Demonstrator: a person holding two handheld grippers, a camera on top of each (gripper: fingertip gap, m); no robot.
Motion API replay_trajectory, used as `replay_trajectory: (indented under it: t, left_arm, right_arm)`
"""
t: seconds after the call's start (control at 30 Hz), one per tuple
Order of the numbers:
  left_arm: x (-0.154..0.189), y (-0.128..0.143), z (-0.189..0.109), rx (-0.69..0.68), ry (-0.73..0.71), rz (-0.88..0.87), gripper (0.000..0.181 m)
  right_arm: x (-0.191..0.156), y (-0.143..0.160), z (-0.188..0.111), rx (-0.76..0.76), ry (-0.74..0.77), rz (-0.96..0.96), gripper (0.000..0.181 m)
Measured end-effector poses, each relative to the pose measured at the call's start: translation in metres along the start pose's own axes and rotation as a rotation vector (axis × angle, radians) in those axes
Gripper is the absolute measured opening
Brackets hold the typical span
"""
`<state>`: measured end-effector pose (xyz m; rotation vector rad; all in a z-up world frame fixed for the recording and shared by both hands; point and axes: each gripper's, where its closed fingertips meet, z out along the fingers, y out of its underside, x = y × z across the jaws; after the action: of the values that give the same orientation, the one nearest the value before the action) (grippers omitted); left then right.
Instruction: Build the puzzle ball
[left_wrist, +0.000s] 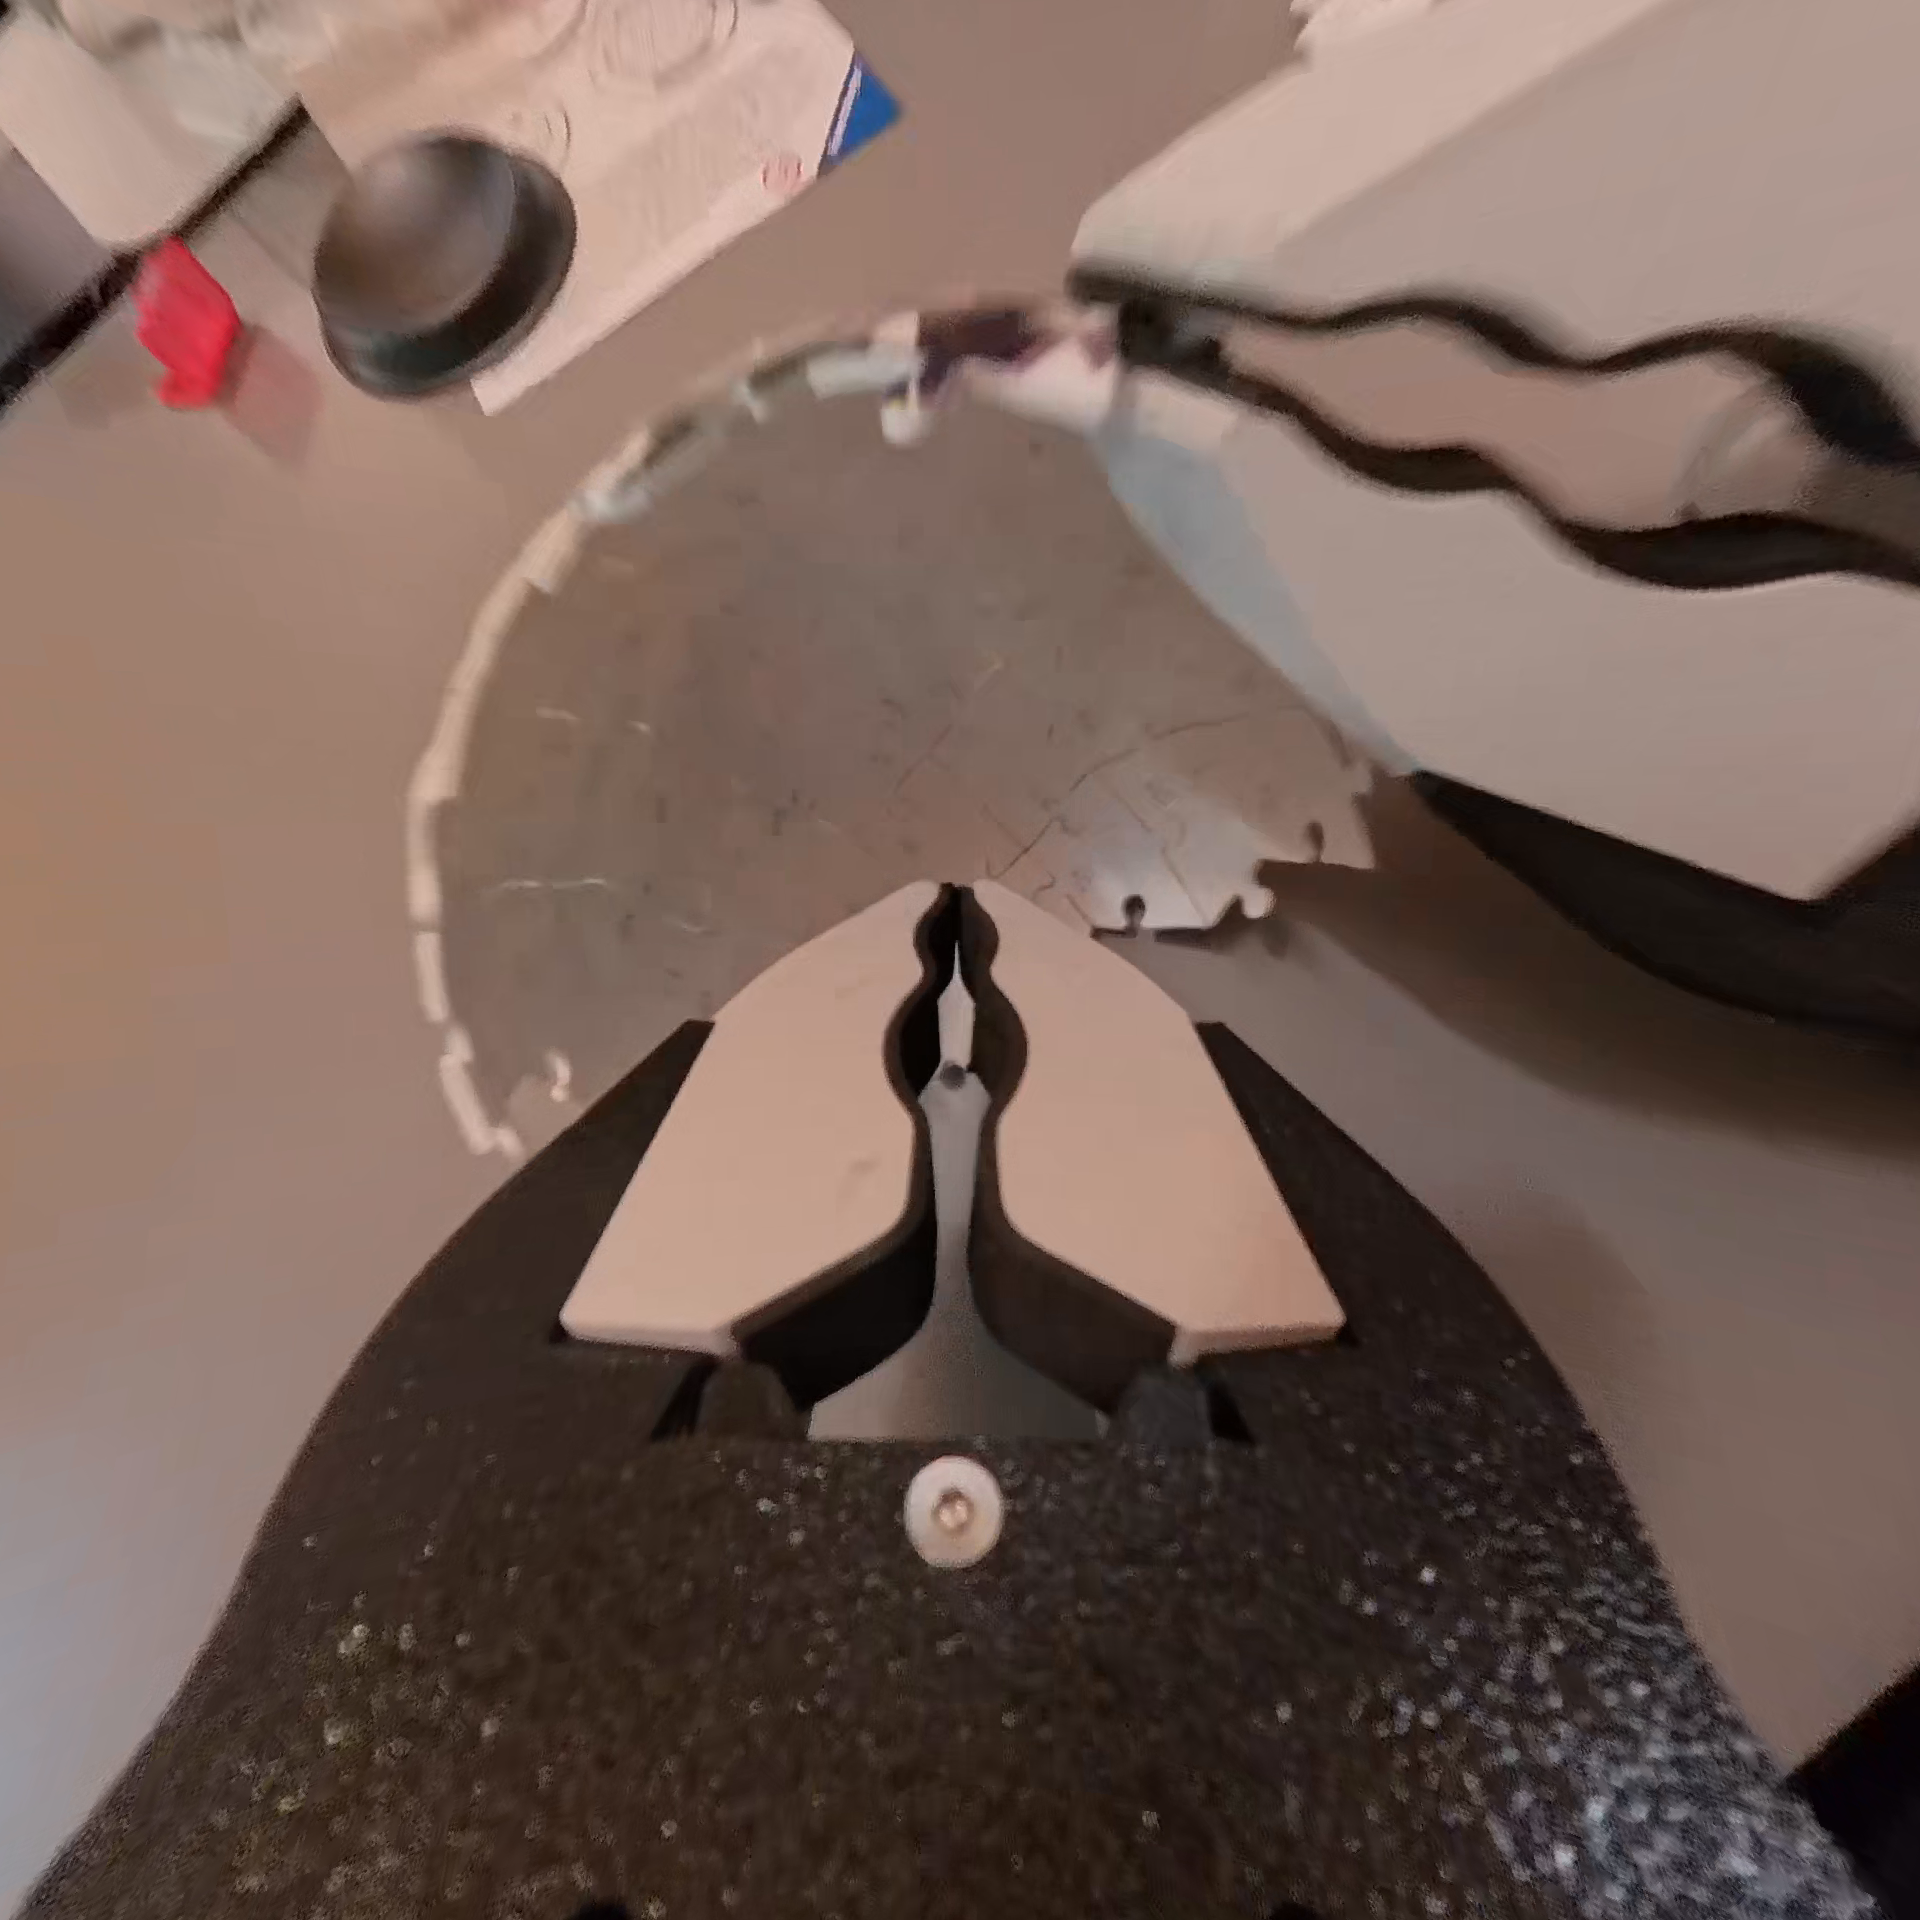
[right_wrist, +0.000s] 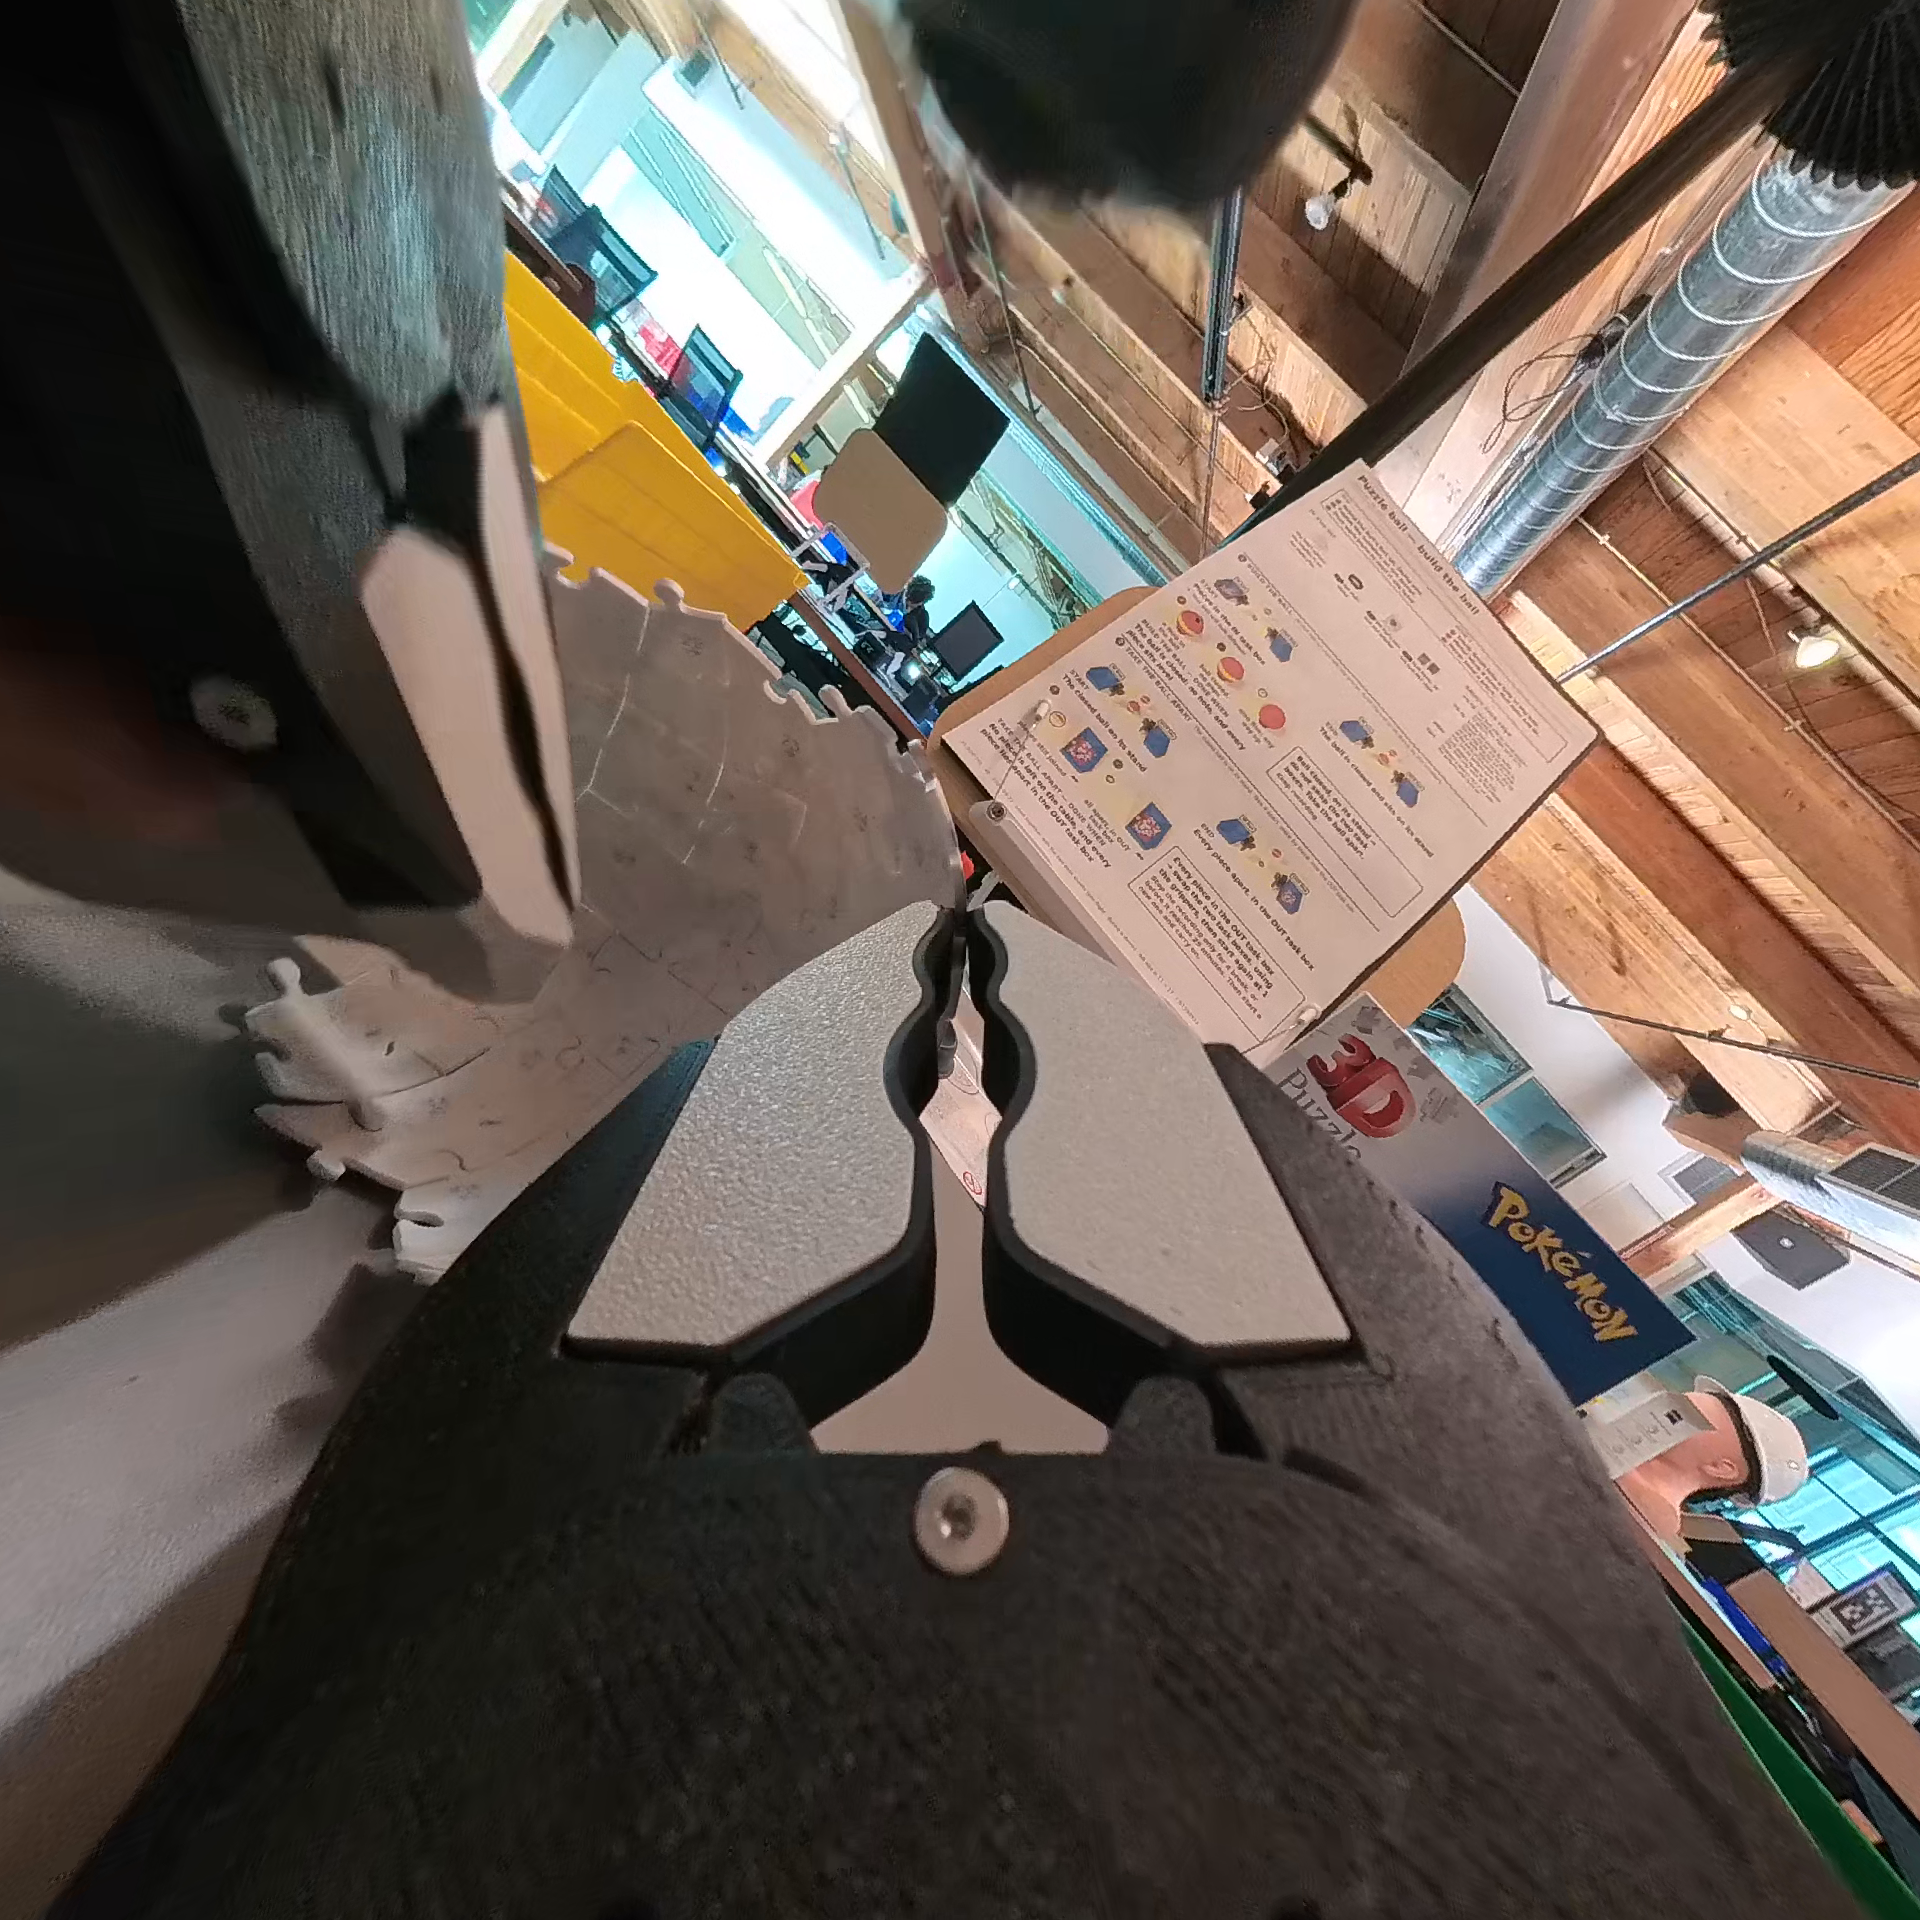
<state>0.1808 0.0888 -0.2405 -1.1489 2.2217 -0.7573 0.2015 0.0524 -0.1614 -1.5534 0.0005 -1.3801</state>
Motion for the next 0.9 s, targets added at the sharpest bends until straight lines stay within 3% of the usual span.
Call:
replay_trajectory:
  t: [0.03,0.17,0.23,0.3,0.5,0.6,0.73,0.9]
  left_arm:
    - [-0.001,-0.007,-0.007,0.035,0.003,0.008,0.0]
    - [-0.024,-0.029,-0.035,0.163,-0.029,-0.056,0.0]
    - [-0.026,-0.024,-0.038,0.137,0.029,-0.062,0.0]
    - [-0.025,-0.014,-0.035,0.093,0.072,-0.042,0.016]
    - [-0.001,0.019,-0.032,0.051,0.142,0.253,0.029]
    - [0.008,0.031,-0.027,0.04,0.116,0.433,0.03]
    - [0.013,0.027,-0.019,0.087,0.029,0.641,0.029]
    - [0.017,0.028,-0.003,0.051,0.053,0.65,0.031]
  right_arm:
    - [0.0,0.0,0.0,-0.001,0.0,0.0,0.003]
    - [0.0,0.001,0.001,-0.003,0.0,0.005,0.003]
    - [0.0,0.001,0.001,-0.006,0.0,0.007,0.003]
    - [0.0,0.001,0.002,-0.007,-0.002,0.007,0.003]
    - [0.001,0.003,0.003,-0.013,-0.005,0.016,0.003]
    - [0.001,0.004,0.006,-0.016,-0.017,0.012,0.003]
    - [0.001,0.007,0.009,-0.026,-0.041,0.033,0.003]
    - [0.001,0.01,0.013,-0.03,-0.094,0.041,0.006]
